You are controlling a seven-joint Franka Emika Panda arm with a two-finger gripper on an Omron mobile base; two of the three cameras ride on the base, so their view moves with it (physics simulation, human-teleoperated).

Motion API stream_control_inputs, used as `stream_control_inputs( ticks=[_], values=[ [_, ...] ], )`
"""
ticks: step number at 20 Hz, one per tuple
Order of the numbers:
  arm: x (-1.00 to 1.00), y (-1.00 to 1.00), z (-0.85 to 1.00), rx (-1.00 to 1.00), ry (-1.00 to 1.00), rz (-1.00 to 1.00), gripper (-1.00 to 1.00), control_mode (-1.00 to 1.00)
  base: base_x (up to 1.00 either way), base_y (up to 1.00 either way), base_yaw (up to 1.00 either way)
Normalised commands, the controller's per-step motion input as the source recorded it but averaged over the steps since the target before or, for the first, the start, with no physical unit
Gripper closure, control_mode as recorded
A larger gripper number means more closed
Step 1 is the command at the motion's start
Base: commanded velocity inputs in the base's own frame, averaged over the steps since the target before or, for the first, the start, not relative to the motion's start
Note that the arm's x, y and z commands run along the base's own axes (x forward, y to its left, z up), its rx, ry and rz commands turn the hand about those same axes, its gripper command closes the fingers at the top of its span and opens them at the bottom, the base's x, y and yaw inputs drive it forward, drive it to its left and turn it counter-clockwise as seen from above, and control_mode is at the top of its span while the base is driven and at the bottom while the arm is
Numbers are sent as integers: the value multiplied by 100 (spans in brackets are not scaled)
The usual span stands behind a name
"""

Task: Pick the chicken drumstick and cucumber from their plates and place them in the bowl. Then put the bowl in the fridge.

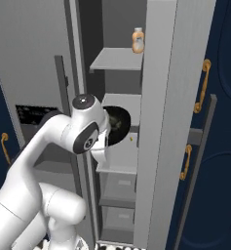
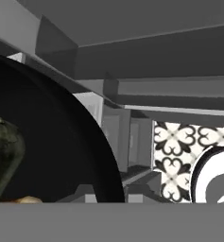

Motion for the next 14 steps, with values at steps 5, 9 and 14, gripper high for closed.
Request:
stream_control_inputs(
  ticks=[5,9,14],
  values=[
    [36,0,7,0,-20,1,100,-100,0,0,0],
    [29,0,13,0,-21,0,100,-100,0,0,0],
    [33,-5,-1,0,-12,0,100,-100,0,0,0]
  ],
)
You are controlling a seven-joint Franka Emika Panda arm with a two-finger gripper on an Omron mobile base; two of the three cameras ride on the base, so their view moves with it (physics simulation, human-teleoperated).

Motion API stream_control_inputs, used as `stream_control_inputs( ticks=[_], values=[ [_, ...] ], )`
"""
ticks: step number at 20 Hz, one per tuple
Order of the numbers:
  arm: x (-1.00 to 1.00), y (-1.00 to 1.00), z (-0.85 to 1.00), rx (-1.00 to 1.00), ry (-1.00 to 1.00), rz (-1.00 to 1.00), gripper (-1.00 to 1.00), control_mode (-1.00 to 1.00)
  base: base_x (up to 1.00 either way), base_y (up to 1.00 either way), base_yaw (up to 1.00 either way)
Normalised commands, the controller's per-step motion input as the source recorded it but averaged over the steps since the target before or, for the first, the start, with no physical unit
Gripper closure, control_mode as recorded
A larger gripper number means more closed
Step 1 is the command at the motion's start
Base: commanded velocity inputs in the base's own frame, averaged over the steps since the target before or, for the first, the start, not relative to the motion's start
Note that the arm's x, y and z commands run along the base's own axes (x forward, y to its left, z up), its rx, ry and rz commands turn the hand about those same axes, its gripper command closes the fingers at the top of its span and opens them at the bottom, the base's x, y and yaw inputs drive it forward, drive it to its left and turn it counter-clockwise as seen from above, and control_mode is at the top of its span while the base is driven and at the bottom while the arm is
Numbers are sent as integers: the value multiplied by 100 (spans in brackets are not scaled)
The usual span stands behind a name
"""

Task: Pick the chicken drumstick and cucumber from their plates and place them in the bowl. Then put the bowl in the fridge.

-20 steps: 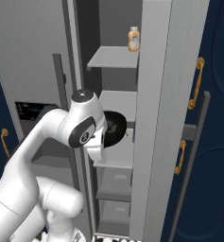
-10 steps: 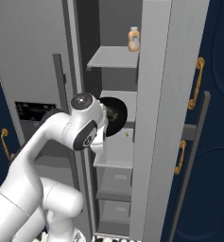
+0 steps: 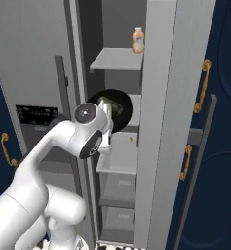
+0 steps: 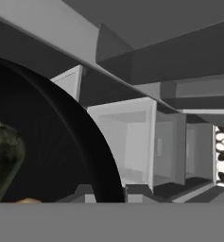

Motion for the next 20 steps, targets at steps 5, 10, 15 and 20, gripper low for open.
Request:
stream_control_inputs(
  ticks=[5,10,15,20],
  values=[
    [25,-2,-10,0,-4,0,100,-100,0,0,0],
    [14,-13,0,0,0,0,100,-100,0,0,0],
    [18,-21,0,1,0,0,100,-100,0,0,0],
    [32,0,0,4,0,0,100,-100,0,0,0]
  ],
)
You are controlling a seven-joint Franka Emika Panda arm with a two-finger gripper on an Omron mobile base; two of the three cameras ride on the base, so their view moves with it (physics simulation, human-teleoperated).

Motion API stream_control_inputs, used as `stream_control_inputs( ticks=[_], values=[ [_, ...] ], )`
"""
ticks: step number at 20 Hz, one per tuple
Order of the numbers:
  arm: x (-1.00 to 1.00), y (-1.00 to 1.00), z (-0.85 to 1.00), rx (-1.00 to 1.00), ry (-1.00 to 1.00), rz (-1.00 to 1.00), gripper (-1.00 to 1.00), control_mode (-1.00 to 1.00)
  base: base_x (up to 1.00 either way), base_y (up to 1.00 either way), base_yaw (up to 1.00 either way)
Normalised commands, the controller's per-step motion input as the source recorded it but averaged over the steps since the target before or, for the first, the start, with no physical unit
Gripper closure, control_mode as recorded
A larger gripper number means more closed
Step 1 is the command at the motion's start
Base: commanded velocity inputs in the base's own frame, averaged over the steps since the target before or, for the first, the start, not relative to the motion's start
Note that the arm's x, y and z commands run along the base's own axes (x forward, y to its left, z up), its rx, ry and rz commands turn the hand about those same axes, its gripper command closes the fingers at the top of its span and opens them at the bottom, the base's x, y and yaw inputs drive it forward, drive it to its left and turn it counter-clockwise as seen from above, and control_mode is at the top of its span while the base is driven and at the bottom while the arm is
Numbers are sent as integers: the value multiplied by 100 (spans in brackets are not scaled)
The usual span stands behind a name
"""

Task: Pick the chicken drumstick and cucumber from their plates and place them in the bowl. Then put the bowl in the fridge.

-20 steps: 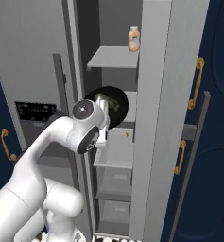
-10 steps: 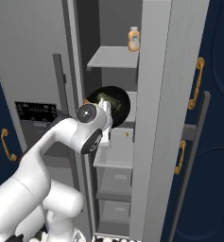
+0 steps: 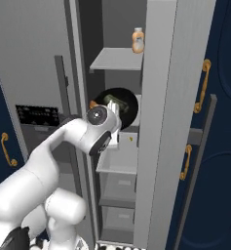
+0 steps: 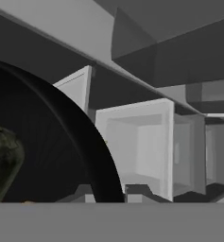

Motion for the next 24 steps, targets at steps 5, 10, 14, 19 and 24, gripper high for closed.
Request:
stream_control_inputs(
  ticks=[5,10,14,19,24],
  values=[
    [53,1,0,1,0,0,100,-100,0,0,0],
    [39,0,0,6,0,0,100,-100,0,0,0],
    [15,0,0,13,4,0,100,-100,0,0,0],
    [18,0,-1,6,2,0,100,-100,0,0,0],
    [29,0,-16,0,7,0,100,-100,0,0,0]
  ],
)
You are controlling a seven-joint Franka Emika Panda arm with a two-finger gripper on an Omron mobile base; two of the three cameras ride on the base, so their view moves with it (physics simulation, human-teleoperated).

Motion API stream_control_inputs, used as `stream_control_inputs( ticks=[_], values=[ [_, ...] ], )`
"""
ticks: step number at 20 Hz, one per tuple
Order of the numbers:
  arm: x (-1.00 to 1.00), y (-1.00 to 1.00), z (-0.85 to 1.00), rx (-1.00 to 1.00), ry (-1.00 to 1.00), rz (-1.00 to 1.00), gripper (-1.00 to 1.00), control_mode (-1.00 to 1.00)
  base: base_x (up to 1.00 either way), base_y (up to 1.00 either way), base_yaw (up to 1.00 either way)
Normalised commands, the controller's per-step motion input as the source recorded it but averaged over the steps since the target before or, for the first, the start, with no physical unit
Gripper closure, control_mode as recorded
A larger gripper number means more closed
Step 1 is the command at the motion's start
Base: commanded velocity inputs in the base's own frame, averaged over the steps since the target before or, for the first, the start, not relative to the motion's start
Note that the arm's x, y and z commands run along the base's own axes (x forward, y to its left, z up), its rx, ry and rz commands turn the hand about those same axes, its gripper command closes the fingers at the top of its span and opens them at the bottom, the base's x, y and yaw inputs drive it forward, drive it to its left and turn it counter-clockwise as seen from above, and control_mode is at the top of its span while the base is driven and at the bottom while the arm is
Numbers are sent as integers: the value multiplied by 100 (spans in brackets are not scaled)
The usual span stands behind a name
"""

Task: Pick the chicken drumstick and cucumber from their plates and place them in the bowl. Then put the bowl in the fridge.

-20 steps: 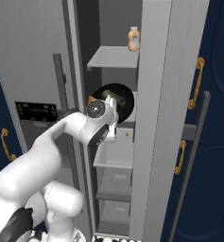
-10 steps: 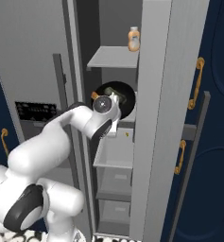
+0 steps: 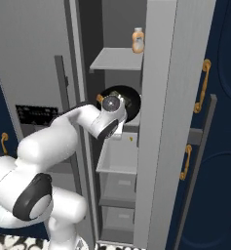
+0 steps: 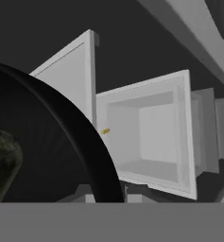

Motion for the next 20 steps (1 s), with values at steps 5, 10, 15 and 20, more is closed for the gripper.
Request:
stream_control_inputs(
  ticks=[5,10,15,20],
  values=[
    [36,-1,-18,0,9,0,100,-100,0,0,0],
    [34,-4,-20,0,9,0,100,-100,0,0,0],
    [37,-4,0,4,3,0,100,-100,0,0,0],
    [21,-5,-7,7,3,-2,100,-100,0,0,0]
  ],
)
